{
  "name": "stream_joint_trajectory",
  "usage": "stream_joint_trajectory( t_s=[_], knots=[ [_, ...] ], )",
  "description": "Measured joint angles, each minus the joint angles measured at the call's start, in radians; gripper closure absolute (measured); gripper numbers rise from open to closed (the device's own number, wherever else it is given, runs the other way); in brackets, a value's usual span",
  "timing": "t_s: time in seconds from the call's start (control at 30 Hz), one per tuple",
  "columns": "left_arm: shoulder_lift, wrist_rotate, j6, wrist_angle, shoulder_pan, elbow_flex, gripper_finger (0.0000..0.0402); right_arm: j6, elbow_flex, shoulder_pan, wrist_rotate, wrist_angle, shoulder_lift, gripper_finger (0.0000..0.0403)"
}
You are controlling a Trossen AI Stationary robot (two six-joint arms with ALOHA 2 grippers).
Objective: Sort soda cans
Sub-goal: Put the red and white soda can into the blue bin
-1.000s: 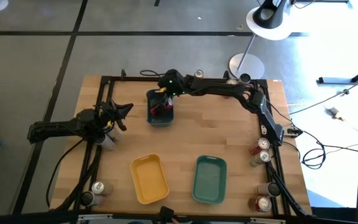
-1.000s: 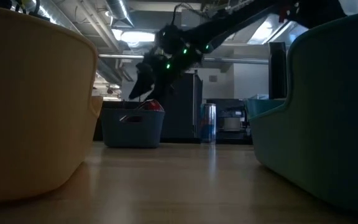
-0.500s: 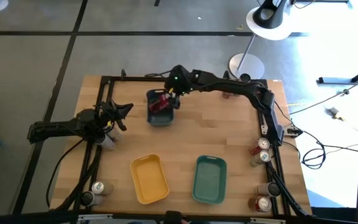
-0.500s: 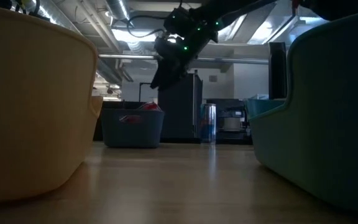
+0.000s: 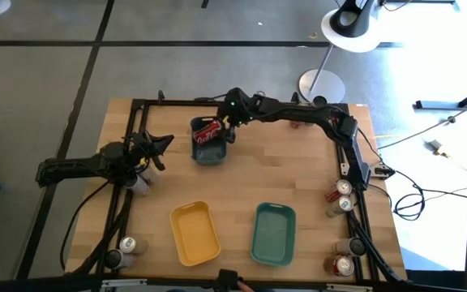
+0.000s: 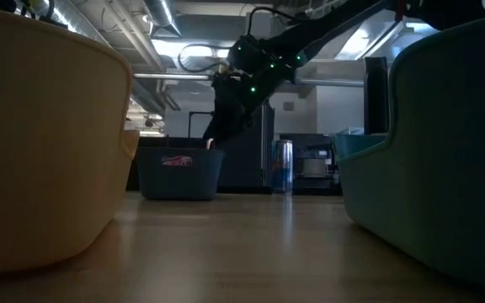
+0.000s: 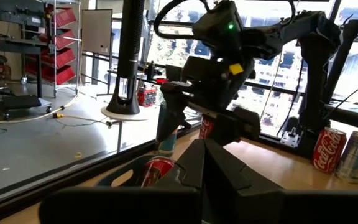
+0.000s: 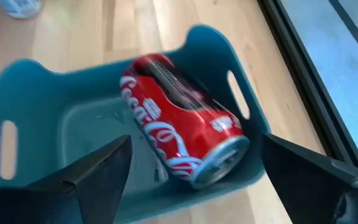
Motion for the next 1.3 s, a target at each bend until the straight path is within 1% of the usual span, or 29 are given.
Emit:
stream_joint_trajectory(
  t_s=[0.23,0.33,0.43,0.53,0.63,0.77,0.93,1.1,1.2,1.3],
  knots=[
    [0.0,-0.001,-0.04,0.021,0.0,0.0,0.0401,0.0,0.001,0.0,-0.001,0.004,0.0,0.0052],
    [0.0,-0.005,-0.049,0.087,0.0,0.0,0.0387,0.003,0.001,0.0,-0.001,-0.029,-0.009,0.0052],
    [0.0,-0.005,-0.043,0.167,0.0,0.002,0.035,0.003,0.001,0.0,-0.01,-0.064,-0.045,0.0052],
    [0.003,-0.005,-0.016,0.168,0.0,0.034,0.0302,0.002,0.001,0.0,-0.01,-0.096,-0.083,0.0052],
    [0.044,-0.005,0.017,0.159,0.0,0.081,0.0254,-0.001,0.001,0.0,-0.011,-0.126,-0.113,0.0052],
    [0.169,-0.015,0.061,0.157,0.0,0.165,0.0201,-0.002,0.002,-0.001,0.0,-0.115,-0.136,0.0052],
    [0.366,-0.034,0.079,0.108,0.026,0.315,0.016,-0.007,0.002,-0.001,0.009,-0.117,-0.133,0.0052],
    [0.569,-0.036,0.044,-0.024,0.087,0.5,0.0141,-0.015,0.002,-0.001,0.011,-0.101,-0.133,0.0052],
    [0.667,-0.035,0.027,-0.048,0.123,0.581,0.0139,-0.022,0.002,-0.001,0.012,-0.087,-0.133,0.0052],
    [0.754,-0.002,0.069,-0.045,0.154,0.648,0.0139,-0.028,0.002,-0.001,0.013,-0.1,-0.133,0.0052]
  ],
)
